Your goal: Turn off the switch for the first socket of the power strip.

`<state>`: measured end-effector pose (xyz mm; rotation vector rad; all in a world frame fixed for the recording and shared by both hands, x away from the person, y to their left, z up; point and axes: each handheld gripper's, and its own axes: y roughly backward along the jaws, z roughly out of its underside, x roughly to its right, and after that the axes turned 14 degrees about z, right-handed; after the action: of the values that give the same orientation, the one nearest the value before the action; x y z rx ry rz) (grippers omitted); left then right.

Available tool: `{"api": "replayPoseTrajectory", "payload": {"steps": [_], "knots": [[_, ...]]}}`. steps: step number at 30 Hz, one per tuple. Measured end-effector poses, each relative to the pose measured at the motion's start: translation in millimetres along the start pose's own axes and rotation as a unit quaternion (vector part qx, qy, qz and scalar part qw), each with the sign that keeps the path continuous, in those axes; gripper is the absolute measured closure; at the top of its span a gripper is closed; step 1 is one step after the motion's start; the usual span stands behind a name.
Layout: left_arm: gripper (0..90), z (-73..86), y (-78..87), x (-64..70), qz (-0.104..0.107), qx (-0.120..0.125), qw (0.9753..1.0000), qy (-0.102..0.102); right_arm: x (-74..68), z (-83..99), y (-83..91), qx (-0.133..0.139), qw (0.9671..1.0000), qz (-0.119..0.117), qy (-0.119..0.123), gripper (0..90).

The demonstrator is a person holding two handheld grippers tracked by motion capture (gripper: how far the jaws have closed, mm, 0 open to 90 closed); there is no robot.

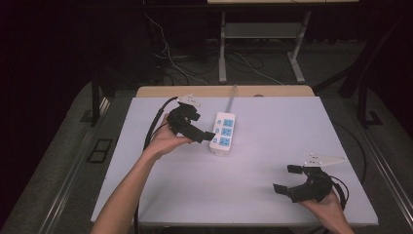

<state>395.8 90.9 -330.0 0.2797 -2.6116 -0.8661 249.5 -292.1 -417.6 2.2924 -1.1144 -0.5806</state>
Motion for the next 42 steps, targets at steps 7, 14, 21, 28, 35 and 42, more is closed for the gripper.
{"api": "replayPoseTrajectory", "payload": {"steps": [7, 14, 21, 28, 35, 42], "knots": [[0.7, -9.8, -3.9, -5.7, -0.002, -0.014, 0.9999, -0.001, -0.2, 0.8, 2.3, 0.002, 1.0000, 0.001, -0.001, 0.8], [1.9, -26.3, -7.2, -11.7, -0.010, -0.034, 0.9994, -0.007, 0.6, 1.5, 3.5, 0.004, 1.0000, 0.001, -0.001, 0.9], [4.2, -43.8, -15.2, -16.0, -0.013, -0.049, 0.9985, -0.018, -0.3, 1.9, 3.4, 0.004, 1.0000, 0.000, 0.000, 0.8], [8.0, -54.7, -26.0, -25.9, -0.020, -0.072, 0.9970, -0.020, -0.7, 1.8, 3.4, 0.004, 1.0000, 0.000, 0.000, 0.9], [13.6, -56.8, -34.5, -40.5, -0.022, -0.077, 0.9968, -0.009, -0.5, 1.6, 3.5, 0.003, 1.0000, -0.001, 0.000, 0.8], [20.2, -51.4, -40.4, -57.6, -0.030, -0.077, 0.9966, 0.002, -0.5, 1.5, 3.2, 0.003, 1.0000, -0.001, 0.001, 0.9]]}}
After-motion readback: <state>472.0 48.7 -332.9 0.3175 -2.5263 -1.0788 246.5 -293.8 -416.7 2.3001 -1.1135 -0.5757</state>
